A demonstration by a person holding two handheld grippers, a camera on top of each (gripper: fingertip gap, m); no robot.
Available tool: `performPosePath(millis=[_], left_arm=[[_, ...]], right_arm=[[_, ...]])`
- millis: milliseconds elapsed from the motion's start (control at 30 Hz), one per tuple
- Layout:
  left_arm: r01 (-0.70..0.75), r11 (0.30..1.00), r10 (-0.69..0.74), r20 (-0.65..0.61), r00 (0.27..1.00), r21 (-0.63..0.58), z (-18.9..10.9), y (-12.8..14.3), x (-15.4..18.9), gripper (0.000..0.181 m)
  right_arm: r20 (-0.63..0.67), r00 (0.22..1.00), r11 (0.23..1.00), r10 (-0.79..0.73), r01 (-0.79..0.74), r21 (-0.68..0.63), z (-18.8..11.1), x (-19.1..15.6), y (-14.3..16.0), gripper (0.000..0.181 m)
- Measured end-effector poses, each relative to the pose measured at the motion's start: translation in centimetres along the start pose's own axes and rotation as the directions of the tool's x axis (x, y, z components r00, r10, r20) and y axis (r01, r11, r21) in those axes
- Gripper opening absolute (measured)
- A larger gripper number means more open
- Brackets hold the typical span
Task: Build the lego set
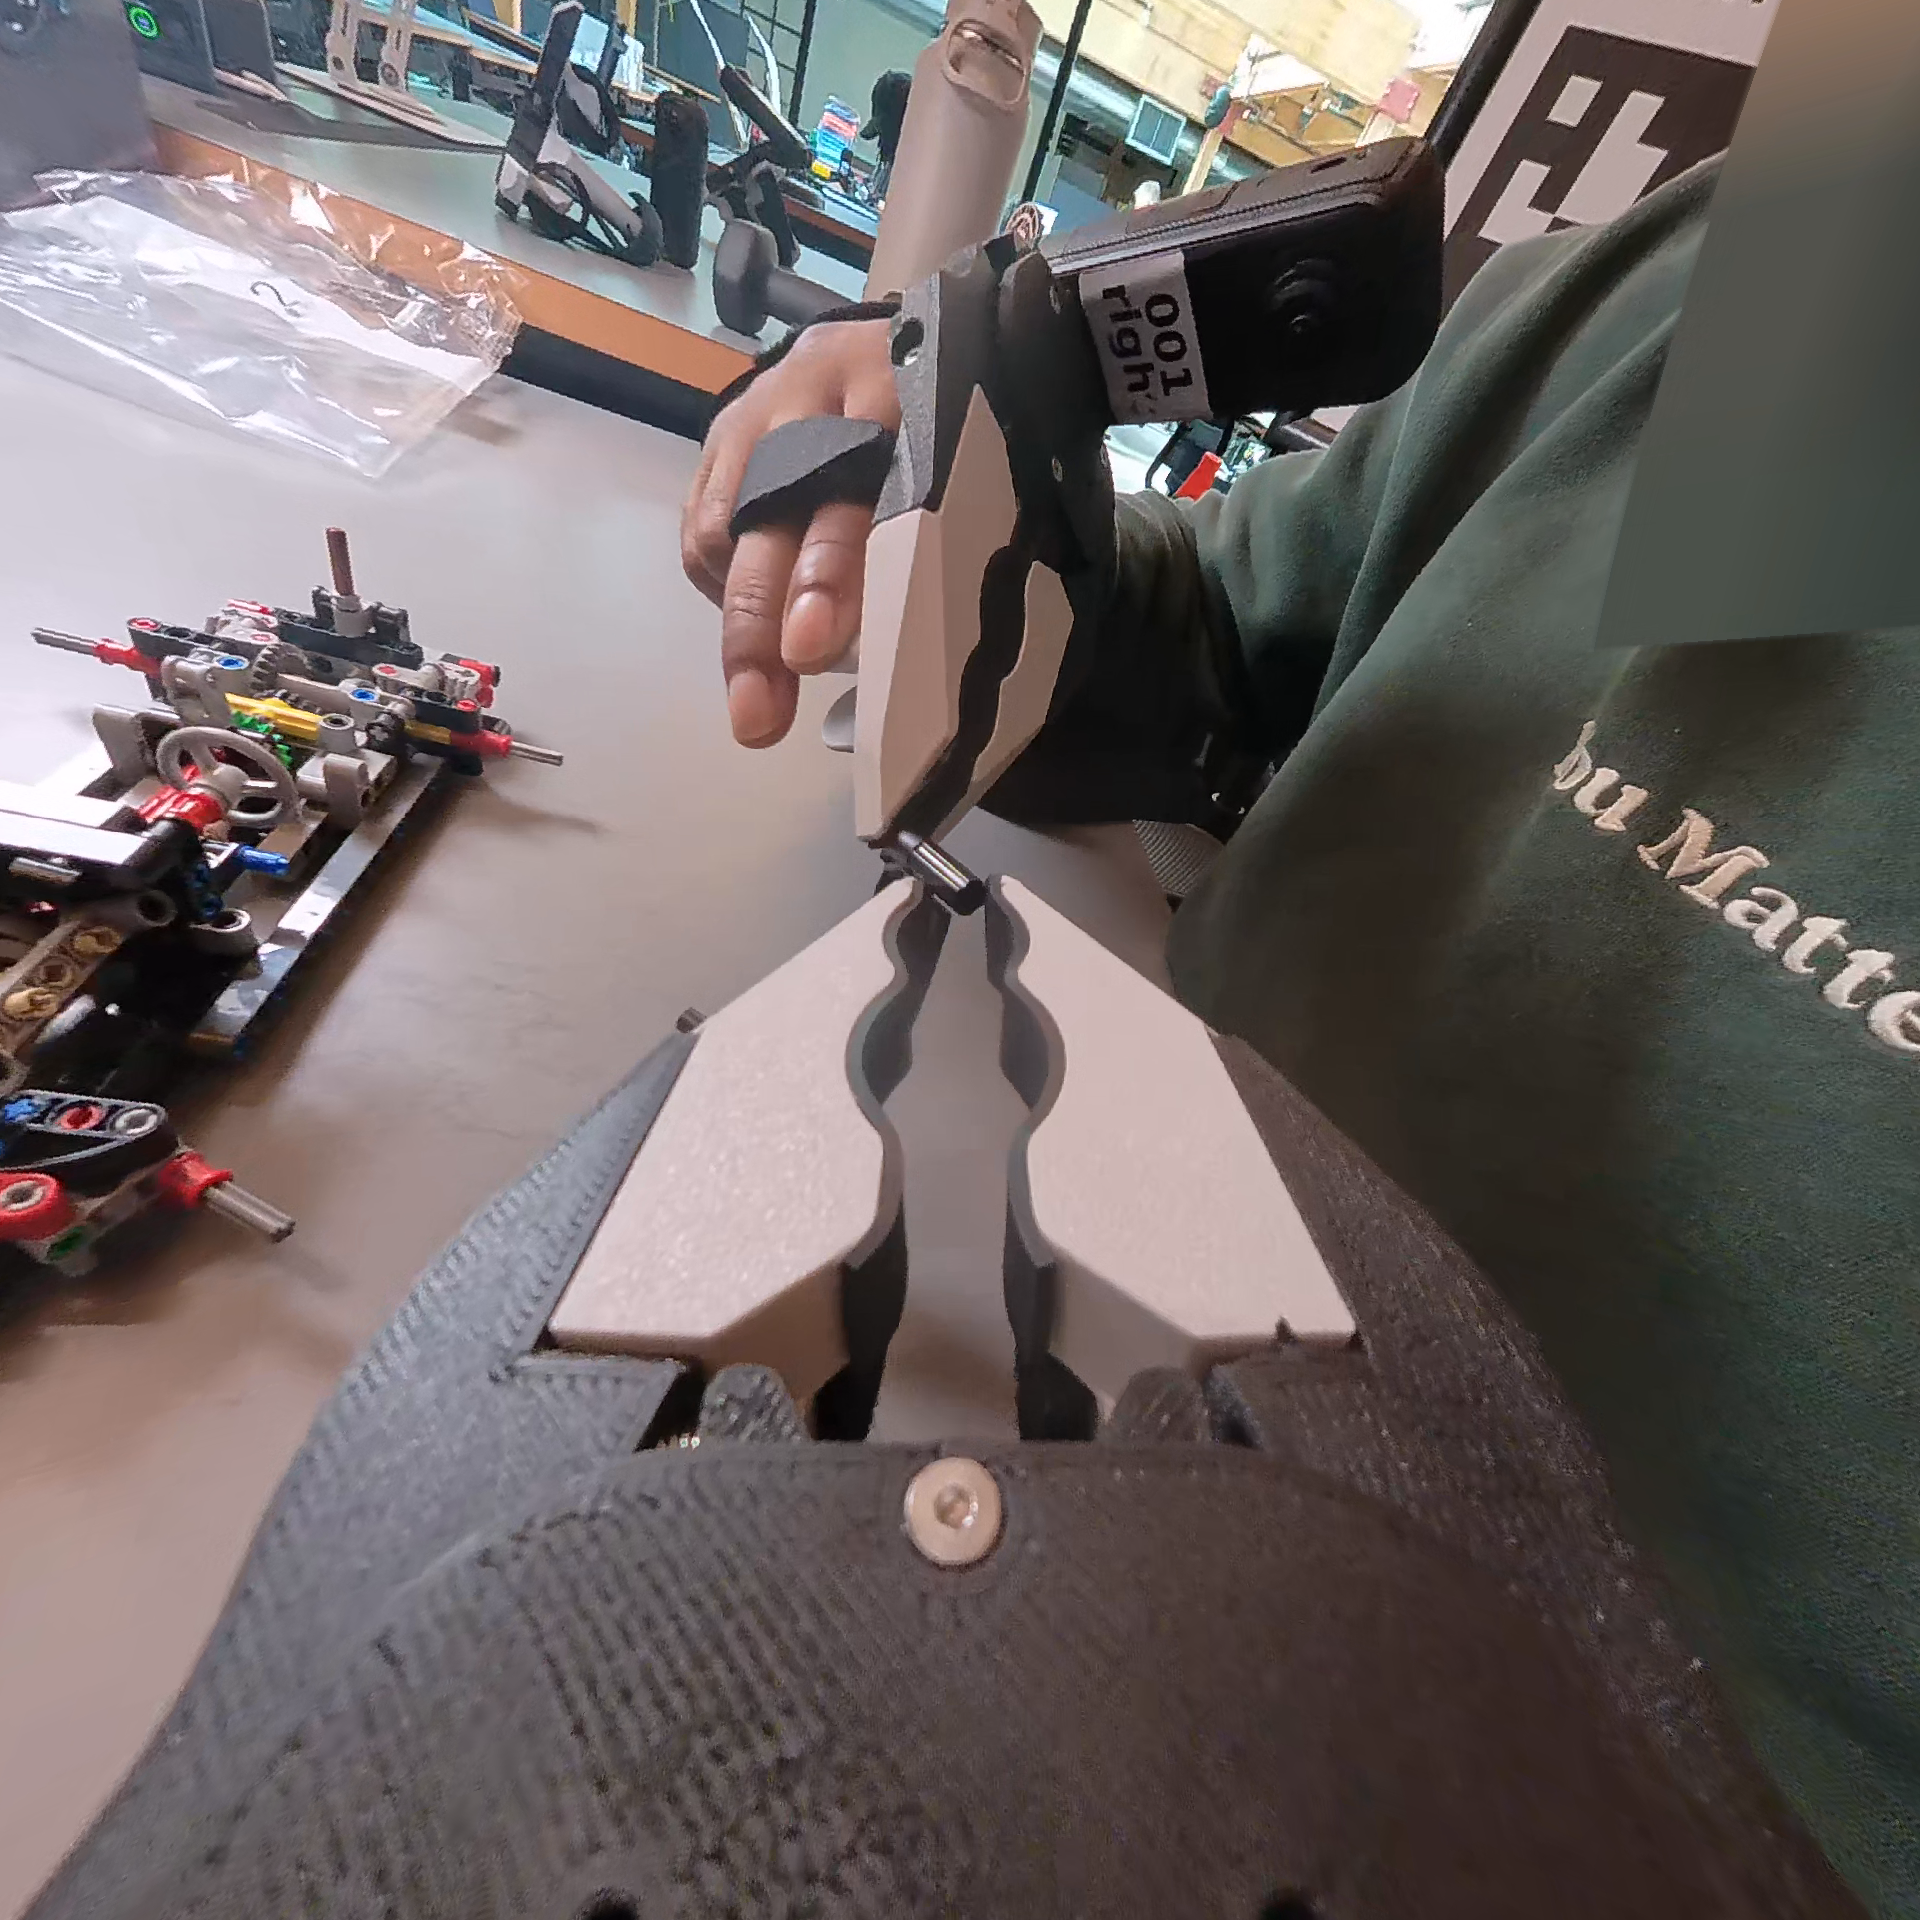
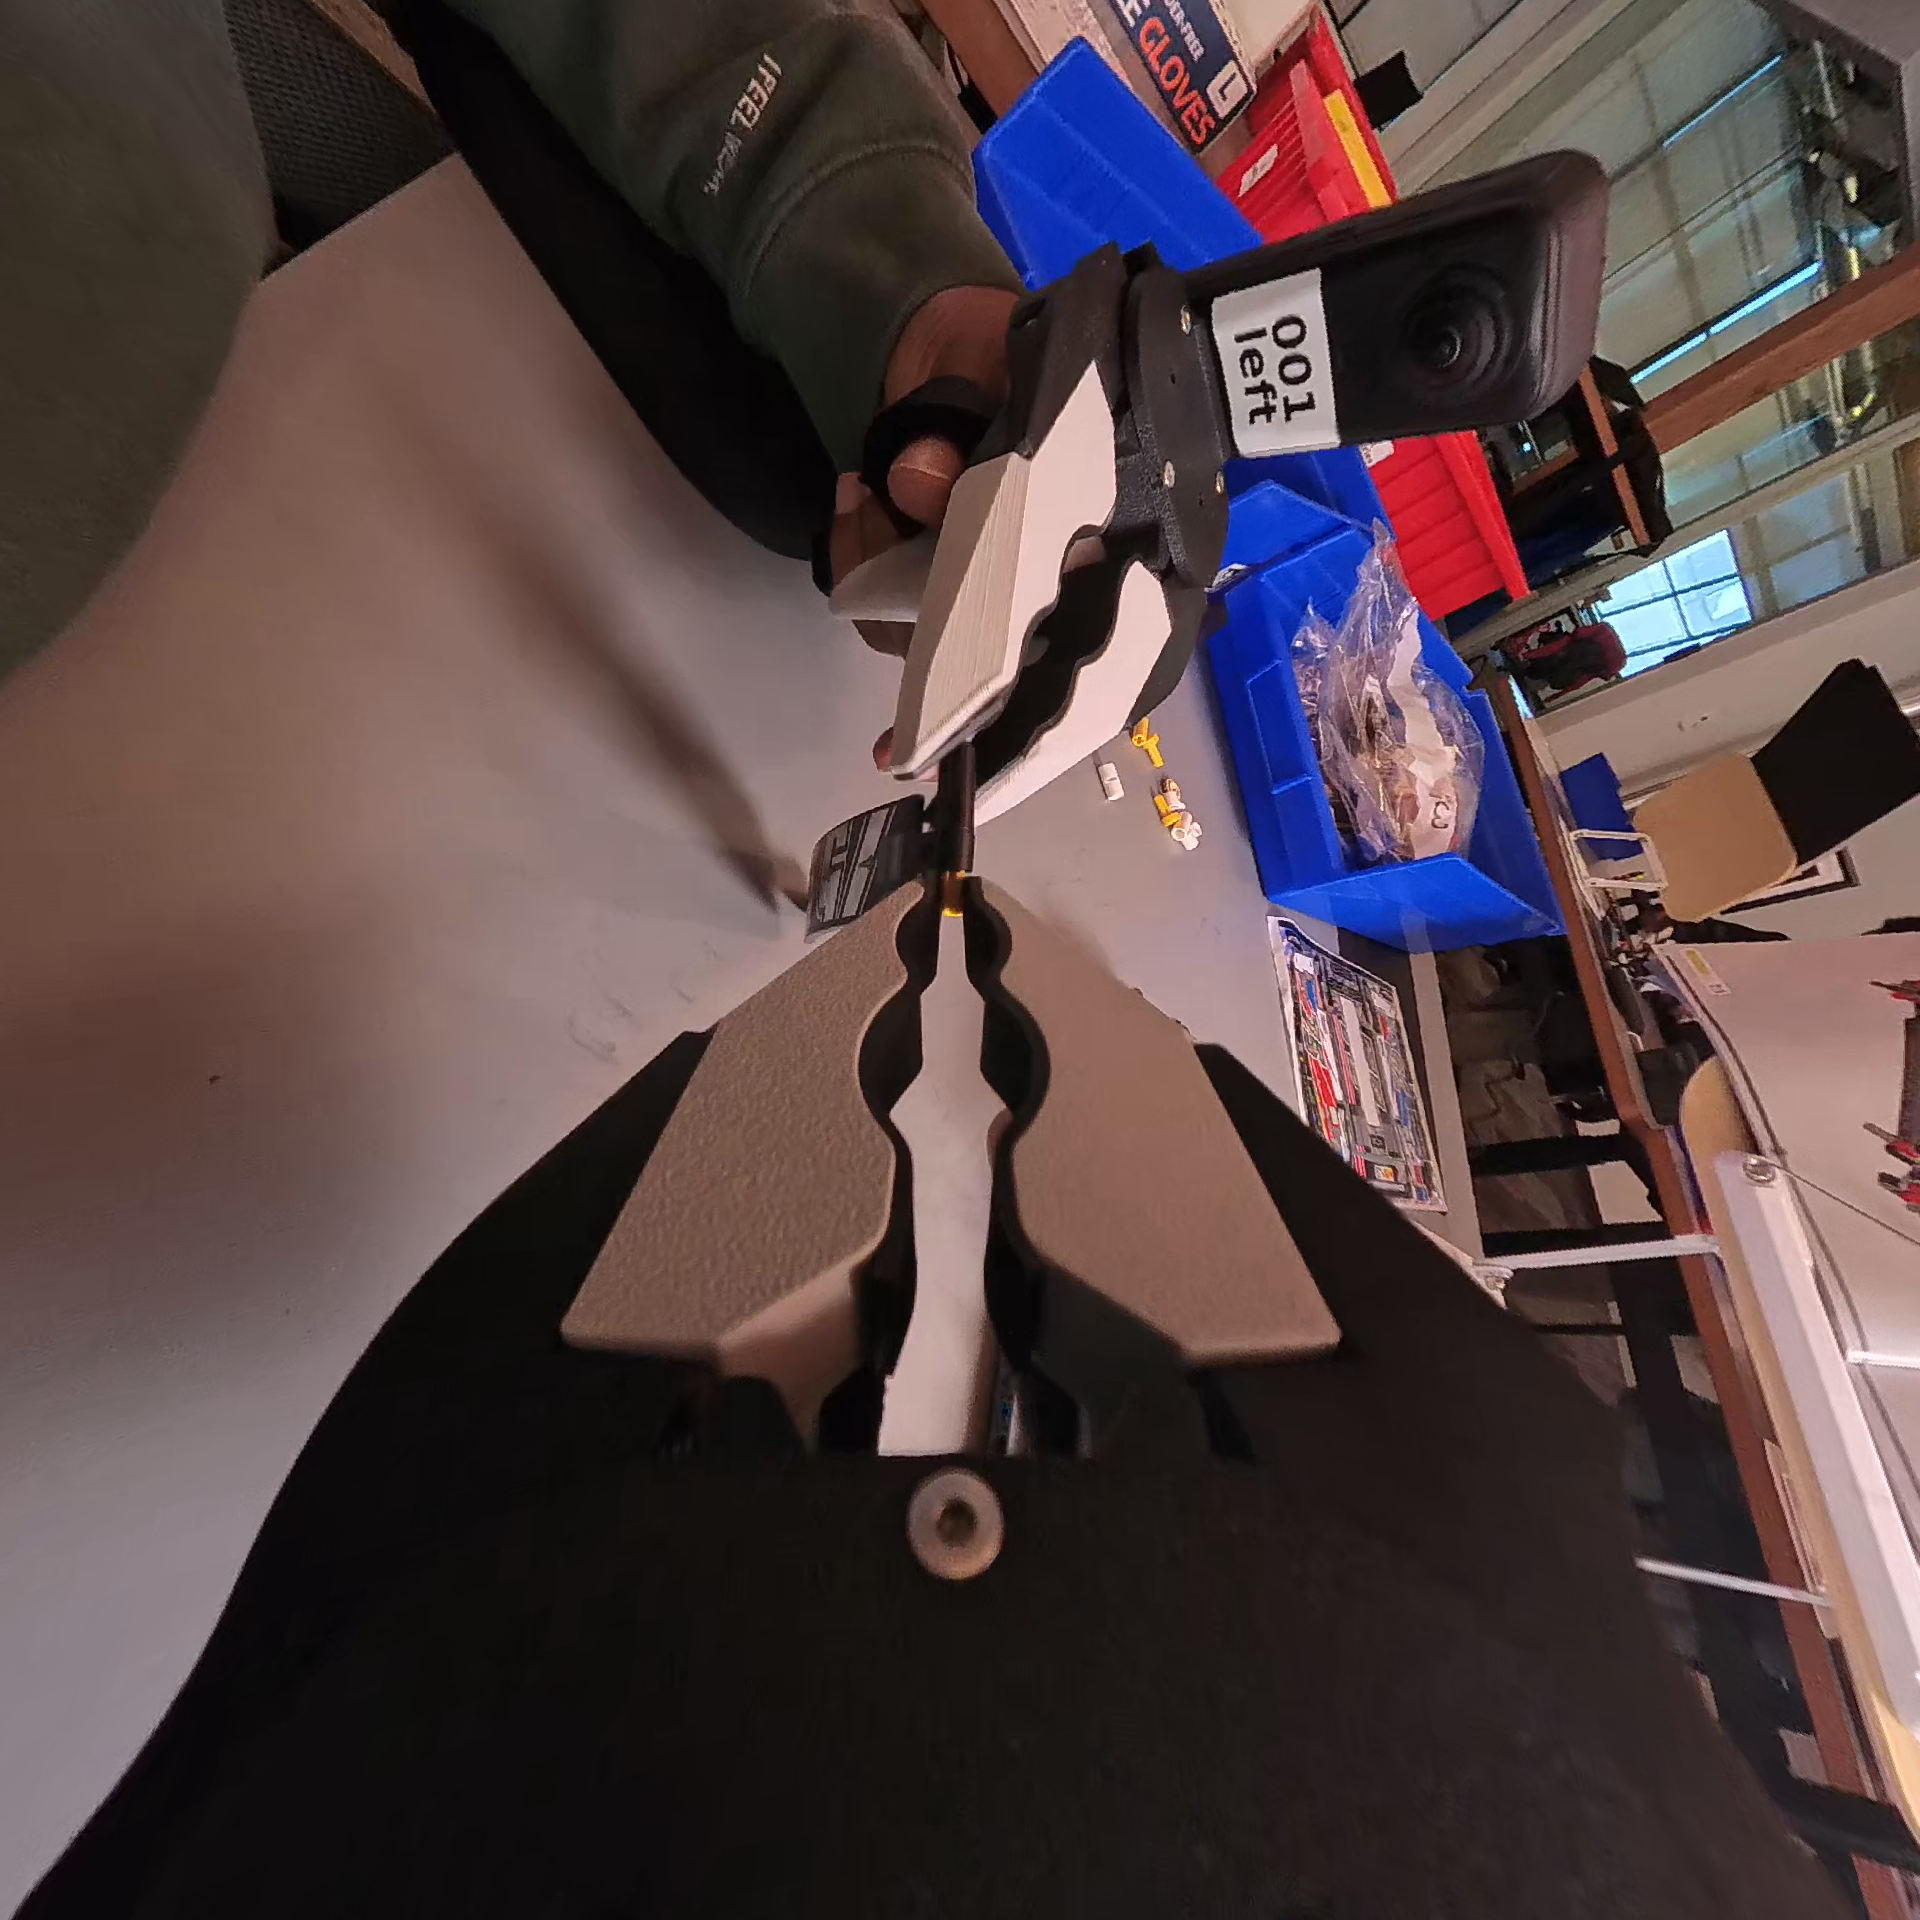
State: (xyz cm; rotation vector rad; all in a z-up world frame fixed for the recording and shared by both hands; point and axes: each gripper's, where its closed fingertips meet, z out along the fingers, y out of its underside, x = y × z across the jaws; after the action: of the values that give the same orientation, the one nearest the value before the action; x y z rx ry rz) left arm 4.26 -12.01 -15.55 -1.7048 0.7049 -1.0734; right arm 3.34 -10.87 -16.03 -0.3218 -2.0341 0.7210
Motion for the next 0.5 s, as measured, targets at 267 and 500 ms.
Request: performPosePath(millis=[267,500], left_arm=[[0.040,0.998,-0.042,-0.050,0.998,-0.038,0.52,0.84,0.61,0.016],[0.027,0.999,-0.028,-0.050,0.998,-0.026,0.44,0.70,0.68,0.015]], right_arm=[[0.007,0.997,0.997,-0.079,0.079,0.005,0.45,-0.77,-0.37,0.000],[0.002,0.997,0.997,-0.071,0.071,0.013,0.42,-0.69,-0.56,0.000]])
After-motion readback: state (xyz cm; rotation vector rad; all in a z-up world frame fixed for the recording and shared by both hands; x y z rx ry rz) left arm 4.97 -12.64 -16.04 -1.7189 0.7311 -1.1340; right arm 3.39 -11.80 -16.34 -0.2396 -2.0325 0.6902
